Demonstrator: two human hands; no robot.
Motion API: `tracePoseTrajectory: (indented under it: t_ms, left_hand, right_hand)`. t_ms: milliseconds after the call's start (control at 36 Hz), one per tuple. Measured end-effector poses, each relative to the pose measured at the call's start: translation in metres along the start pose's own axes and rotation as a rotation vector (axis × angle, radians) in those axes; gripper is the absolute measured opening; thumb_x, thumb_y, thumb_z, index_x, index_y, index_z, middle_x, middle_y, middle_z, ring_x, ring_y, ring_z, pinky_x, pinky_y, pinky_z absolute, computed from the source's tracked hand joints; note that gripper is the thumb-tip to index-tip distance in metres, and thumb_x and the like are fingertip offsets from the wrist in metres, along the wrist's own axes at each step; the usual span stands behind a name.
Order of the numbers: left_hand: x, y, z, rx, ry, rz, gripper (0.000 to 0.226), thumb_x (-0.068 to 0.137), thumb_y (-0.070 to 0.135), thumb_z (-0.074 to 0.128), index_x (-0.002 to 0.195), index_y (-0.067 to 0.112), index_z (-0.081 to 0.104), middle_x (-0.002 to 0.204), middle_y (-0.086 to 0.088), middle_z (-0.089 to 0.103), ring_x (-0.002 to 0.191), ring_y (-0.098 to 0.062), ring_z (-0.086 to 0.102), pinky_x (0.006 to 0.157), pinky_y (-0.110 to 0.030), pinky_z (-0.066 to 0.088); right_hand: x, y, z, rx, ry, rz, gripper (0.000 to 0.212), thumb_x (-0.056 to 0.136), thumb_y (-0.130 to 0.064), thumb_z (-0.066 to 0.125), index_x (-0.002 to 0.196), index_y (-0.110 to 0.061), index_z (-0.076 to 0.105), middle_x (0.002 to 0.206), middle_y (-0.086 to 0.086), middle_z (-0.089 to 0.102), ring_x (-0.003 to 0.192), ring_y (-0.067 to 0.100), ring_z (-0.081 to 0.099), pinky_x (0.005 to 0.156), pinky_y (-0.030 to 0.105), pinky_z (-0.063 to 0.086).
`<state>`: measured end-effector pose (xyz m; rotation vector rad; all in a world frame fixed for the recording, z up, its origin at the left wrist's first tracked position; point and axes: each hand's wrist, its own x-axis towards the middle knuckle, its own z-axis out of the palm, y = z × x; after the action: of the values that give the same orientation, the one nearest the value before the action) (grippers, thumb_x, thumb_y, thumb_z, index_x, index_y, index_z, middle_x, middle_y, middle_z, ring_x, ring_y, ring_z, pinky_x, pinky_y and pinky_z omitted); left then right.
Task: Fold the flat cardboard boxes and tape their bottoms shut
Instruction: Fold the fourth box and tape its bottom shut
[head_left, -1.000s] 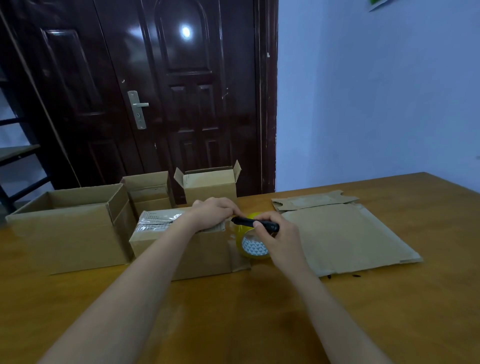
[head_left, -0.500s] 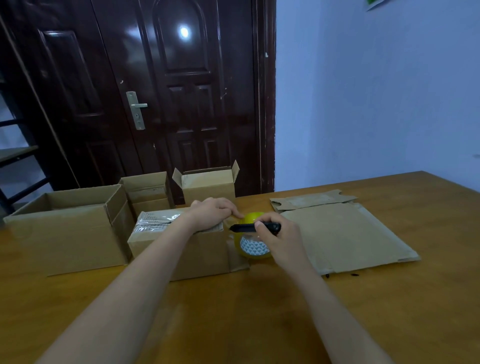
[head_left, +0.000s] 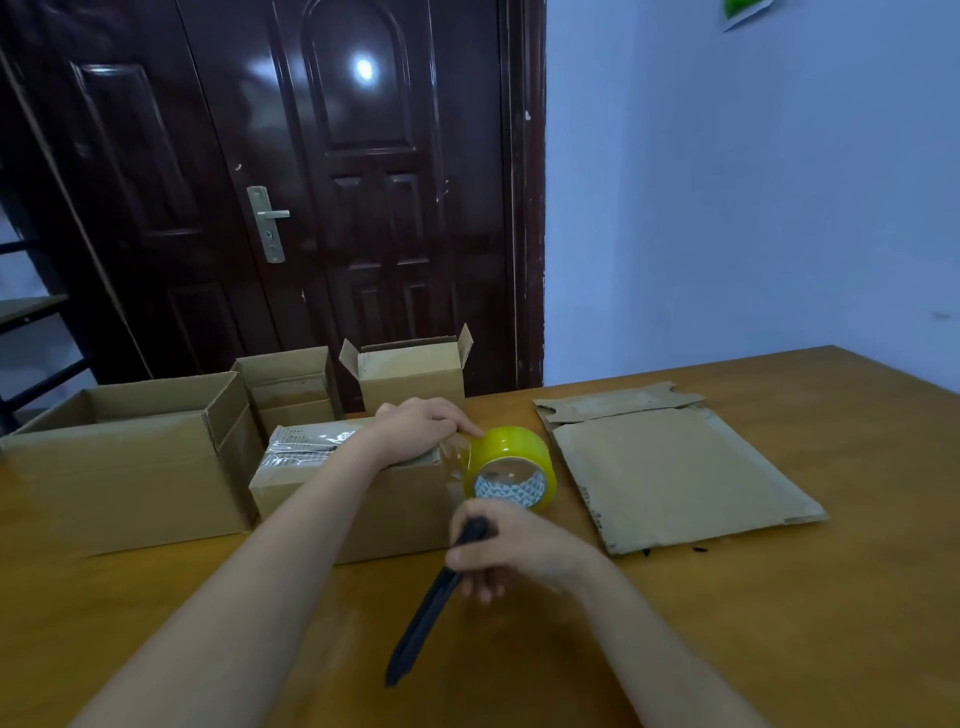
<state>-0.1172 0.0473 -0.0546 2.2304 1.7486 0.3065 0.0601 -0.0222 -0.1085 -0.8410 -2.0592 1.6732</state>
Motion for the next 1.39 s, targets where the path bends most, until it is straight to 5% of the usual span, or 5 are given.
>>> tracePoseTrajectory:
  t_ms: [333,583,833,1083,1389]
  left_hand:
    - [0.000,0.000,0.000,-0.012,0.008,-0.004,0.045,0.099,0.027,0.029,0.095,0.056,0.064,0.134,0.022,0.050,0.129,-0.010,0.038,0.104,-0.043,0.018]
    - [-0.002,0.001,0.000,0.000,0.015,0.010,0.040,0.099,0.028,0.031,0.093,0.057,0.058,0.136,0.017,0.049,0.129,-0.012,0.038,0.105,-0.045,0.021]
    - [-0.001,0.000,0.001,0.013,0.020,0.010,0.041,0.099,0.027,0.031,0.109,0.048,0.065,0.137,0.019,0.049,0.129,-0.011,0.038,0.106,-0.044,0.022]
    - [-0.001,-0.001,0.001,0.004,0.020,0.019,0.039,0.100,0.025,0.032,0.112,0.046,0.062,0.140,0.016,0.046,0.131,-0.012,0.035,0.107,-0.044,0.020]
    - [-0.002,-0.003,-0.001,-0.109,0.059,-0.011,0.019,0.094,0.023,0.044,0.087,0.037,0.056,0.118,0.010,0.061,0.108,-0.013,0.051,0.096,-0.035,0.019]
  right_hand:
    - [0.017,0.017,0.021,-0.782,0.120,-0.156,0.022,0.082,-0.040,0.067,0.100,-0.026,0.067,0.113,-0.012,0.046,0.099,0.006,0.049,0.085,0.031,0.049]
    - [0.034,0.016,0.011,-0.965,1.179,-0.337,0.027,0.074,-0.028,0.073,0.091,-0.018,0.056,0.099,0.000,0.052,0.091,0.013,0.052,0.076,0.027,0.051]
    - [0.070,0.030,0.010,-1.032,1.234,0.004,0.065,0.064,-0.044,0.079,0.114,-0.011,0.056,0.124,0.011,0.055,0.122,0.031,0.050,0.106,0.058,0.020]
    - [0.088,0.028,0.005,-1.029,1.313,0.073,0.062,0.055,-0.029,0.089,0.101,-0.023,0.048,0.109,0.002,0.060,0.108,0.027,0.051,0.097,0.056,0.039]
    - [0.084,0.026,0.001,-0.827,1.284,0.007,0.016,0.076,-0.031,0.073,0.092,-0.030,0.072,0.122,-0.004,0.059,0.123,0.028,0.041,0.105,0.054,0.025]
